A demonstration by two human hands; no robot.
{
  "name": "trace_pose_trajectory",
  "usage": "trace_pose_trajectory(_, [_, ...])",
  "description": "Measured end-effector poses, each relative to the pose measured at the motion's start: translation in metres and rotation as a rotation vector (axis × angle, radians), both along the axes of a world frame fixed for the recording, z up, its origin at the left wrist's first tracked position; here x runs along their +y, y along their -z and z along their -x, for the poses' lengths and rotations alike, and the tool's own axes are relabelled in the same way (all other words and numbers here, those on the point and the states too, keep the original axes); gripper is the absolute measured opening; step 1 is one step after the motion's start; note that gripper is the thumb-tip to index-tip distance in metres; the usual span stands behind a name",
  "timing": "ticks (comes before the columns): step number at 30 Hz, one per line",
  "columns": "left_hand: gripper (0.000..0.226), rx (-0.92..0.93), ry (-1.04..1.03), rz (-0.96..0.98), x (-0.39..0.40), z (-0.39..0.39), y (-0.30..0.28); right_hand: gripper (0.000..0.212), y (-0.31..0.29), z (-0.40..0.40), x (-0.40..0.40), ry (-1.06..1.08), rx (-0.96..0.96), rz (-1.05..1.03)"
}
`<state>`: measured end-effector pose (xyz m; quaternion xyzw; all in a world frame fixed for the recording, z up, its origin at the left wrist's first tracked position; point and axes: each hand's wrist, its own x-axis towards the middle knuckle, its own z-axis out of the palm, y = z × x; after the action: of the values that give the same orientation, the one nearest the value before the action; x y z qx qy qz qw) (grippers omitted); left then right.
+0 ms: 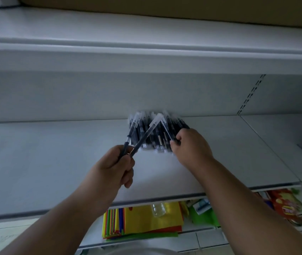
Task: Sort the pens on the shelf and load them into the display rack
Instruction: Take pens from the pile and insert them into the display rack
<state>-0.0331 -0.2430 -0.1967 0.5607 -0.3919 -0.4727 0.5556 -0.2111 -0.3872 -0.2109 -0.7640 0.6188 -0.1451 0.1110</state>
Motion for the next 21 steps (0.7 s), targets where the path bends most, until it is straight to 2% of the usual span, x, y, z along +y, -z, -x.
trace_pose_trajectory(6, [0.028,0.237,-0.023,-0.038,0.004,0.001,-0.005,0.018,-0.004,-0.001,0.003,0.02,0.089,0.012])
trace_pose_trajectory(9, [0.027,0.329,-0.029,-0.046,0.003,0.001,-0.003,0.026,-0.003,-0.001,0.01,-0.014,0.037,0.014])
trace_pose_trajectory(14, [0.027,0.359,-0.018,-0.065,0.002,0.004,0.002,0.031,-0.008,-0.002,0.013,0.007,-0.06,-0.098])
trace_pose_trajectory(21, [0.027,0.422,-0.022,-0.084,0.003,0.004,0.007,0.03,-0.013,-0.011,0.017,0.077,-0.055,-0.14])
